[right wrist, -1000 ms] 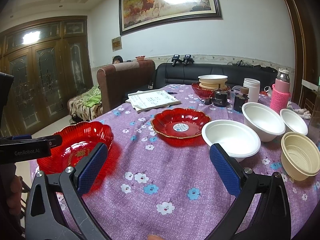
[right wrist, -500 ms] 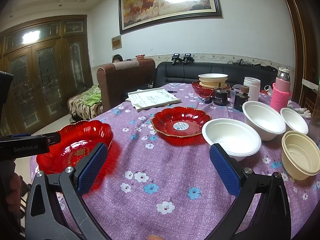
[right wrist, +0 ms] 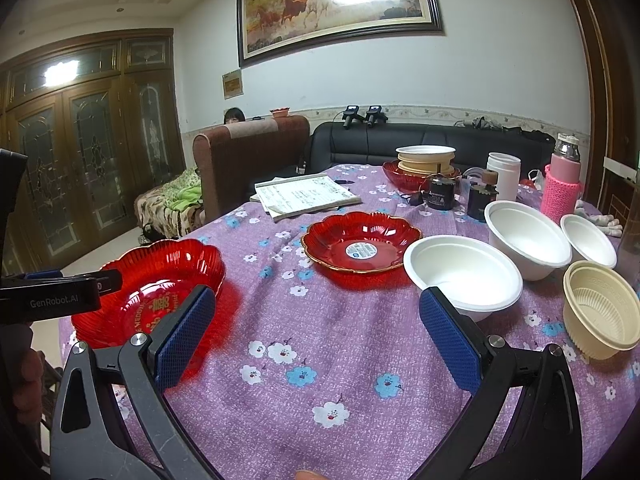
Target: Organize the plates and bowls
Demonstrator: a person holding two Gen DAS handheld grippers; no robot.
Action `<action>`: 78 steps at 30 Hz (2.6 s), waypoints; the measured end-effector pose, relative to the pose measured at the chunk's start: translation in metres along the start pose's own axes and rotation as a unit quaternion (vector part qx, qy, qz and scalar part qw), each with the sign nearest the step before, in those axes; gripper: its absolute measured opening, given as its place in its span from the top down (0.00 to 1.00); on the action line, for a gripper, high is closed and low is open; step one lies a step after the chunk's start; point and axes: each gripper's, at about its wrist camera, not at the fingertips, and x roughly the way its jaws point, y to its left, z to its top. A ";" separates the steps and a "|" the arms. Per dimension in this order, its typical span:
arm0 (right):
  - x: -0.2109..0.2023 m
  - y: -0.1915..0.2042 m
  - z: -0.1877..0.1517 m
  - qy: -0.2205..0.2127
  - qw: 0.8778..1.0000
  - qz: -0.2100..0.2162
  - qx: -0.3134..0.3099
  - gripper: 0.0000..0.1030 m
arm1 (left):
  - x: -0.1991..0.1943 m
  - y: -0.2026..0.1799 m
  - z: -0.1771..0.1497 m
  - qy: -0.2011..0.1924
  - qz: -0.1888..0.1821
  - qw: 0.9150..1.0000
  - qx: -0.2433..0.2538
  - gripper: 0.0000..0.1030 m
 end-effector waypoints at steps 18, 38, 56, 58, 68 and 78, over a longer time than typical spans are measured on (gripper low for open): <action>0.064 0.056 0.029 0.120 0.988 0.084 0.039 0.00 | 0.009 0.094 0.032 0.025 0.077 0.997 -0.003 0.00; 0.146 0.072 -0.004 0.283 0.956 0.063 0.034 0.15 | 0.084 0.068 0.004 0.177 0.015 0.984 0.002 0.01; 0.136 0.072 -0.003 0.220 0.973 0.066 0.014 0.87 | 0.074 0.038 0.009 0.138 -0.021 0.988 0.059 0.72; 0.130 0.070 0.001 0.203 0.977 0.057 0.014 0.87 | 0.067 0.033 0.012 0.125 -0.018 0.990 0.067 0.72; 0.139 0.071 0.008 0.203 0.977 0.065 0.028 0.87 | 0.079 0.038 0.023 0.126 -0.001 0.990 0.065 0.72; 0.139 0.072 0.006 0.228 0.968 0.105 0.027 0.67 | 0.054 0.050 0.016 0.104 0.014 0.993 0.053 0.63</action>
